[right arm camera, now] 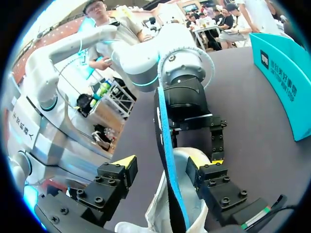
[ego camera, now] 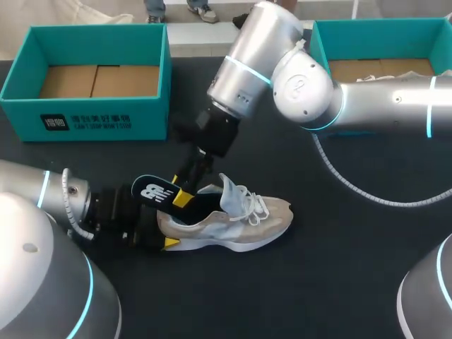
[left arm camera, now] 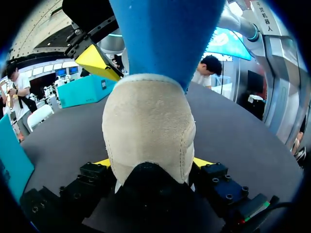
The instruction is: Take the shoe out of the shoebox, open the shoe tongue, remove and reinsert the insole, then place the shoe into the shoebox
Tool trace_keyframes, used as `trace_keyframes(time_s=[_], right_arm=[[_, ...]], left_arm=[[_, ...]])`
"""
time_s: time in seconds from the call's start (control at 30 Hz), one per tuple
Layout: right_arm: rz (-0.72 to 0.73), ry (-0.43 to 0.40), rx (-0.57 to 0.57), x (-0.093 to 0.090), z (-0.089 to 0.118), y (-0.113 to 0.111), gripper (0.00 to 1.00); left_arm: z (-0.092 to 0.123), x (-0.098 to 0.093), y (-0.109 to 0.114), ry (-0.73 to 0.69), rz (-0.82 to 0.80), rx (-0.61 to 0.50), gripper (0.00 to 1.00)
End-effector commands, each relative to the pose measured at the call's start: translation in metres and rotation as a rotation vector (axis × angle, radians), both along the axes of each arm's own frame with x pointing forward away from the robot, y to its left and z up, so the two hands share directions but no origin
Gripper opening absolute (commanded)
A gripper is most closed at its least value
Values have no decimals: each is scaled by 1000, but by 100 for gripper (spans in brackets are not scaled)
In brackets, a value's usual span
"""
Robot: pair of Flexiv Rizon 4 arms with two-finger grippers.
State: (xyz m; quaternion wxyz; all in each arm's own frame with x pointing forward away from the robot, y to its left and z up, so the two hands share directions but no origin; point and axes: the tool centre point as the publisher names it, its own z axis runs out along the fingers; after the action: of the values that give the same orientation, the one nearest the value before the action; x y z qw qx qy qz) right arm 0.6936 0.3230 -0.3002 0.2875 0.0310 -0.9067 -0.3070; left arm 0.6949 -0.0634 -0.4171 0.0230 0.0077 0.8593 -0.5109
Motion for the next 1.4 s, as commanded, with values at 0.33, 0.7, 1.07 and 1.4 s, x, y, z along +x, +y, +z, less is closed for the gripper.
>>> trace_keyframes(time_s=[0.33, 0.7, 1.07, 1.4], right_arm=[[24, 43, 18, -4, -14, 16, 0], [-81, 137, 131, 0, 17, 22, 0], [-479, 52, 342, 34, 83, 30, 0], [-479, 52, 342, 34, 83, 30, 0]], left_arm=[[-1, 0, 0, -1, 0, 1, 0], [-1, 0, 0, -1, 0, 1, 0], [-1, 0, 0, -1, 0, 1, 0], [-1, 0, 0, -1, 0, 1, 0]])
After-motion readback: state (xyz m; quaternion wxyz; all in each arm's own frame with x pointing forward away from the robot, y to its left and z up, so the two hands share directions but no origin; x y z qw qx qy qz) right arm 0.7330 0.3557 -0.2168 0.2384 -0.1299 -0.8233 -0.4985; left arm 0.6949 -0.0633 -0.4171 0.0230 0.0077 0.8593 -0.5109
